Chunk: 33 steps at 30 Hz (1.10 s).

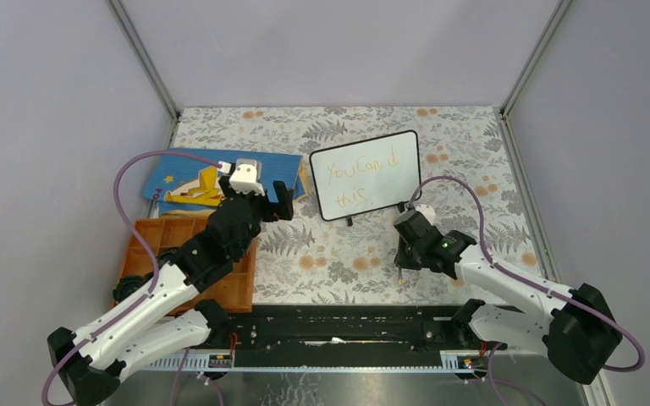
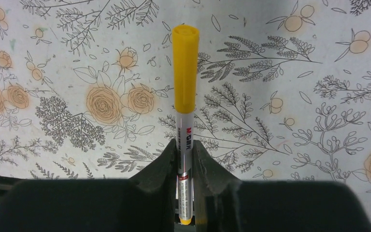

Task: Write a sentence on the whiteboard
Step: Place the whiteboard marker at the center of the board.

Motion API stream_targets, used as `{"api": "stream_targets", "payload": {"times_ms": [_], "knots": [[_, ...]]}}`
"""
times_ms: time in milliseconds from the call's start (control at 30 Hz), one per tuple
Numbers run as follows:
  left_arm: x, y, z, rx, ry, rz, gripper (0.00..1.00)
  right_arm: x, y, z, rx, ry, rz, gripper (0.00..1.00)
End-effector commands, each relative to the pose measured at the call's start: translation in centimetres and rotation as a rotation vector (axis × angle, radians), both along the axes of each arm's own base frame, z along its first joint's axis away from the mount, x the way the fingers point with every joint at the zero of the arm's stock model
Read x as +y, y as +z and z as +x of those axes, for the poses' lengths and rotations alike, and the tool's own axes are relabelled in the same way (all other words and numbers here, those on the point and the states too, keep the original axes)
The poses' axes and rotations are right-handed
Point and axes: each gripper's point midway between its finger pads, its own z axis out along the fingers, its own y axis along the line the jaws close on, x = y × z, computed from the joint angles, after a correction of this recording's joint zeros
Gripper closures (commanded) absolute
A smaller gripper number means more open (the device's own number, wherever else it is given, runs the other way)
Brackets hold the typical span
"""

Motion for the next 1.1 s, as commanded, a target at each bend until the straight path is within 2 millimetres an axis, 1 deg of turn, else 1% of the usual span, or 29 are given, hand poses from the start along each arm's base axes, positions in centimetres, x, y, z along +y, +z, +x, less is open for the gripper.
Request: {"api": "stream_targets", "payload": {"times_ms": [0,133,200,367,567,767,1067], "knots": [[0.5,1.7,0.3,-0.085,0.020,-0.025,0.01,1.5,0.2,0.7,0.013,-0.016,0.056,1.00],[-0.1,1.7,0.2,-0.089,-0.016,-0.007,0.01,2.2,-1.4,0.3,0.083,0.045,0.024,1.00],[-0.5,1.8,0.0,-0.090,-0.035,-0.009,0.01,2.6,-1.7,0.5,0.101,0.068,0.011,1.00],[-0.6,1.7,-0.5,-0.097,-0.050,-0.005,0.01,3.0,-1.8,1.3,0.093,0.080,0.000,1.00],[-1.1,1.5,-0.5,-0.092,-0.067,0.005,0.01,2.9,-2.9,1.4,0.108,0.086,-0.028,1.00],[-1.2,1.3,-0.6,-0.089,-0.071,0.015,0.01,3.4,-3.0,2.2,0.098,0.101,-0.035,0.97],[-1.4,0.7,-0.5,-0.078,-0.074,0.035,0.01,3.3,-4.5,2.0,0.123,0.107,-0.050,0.97]]}}
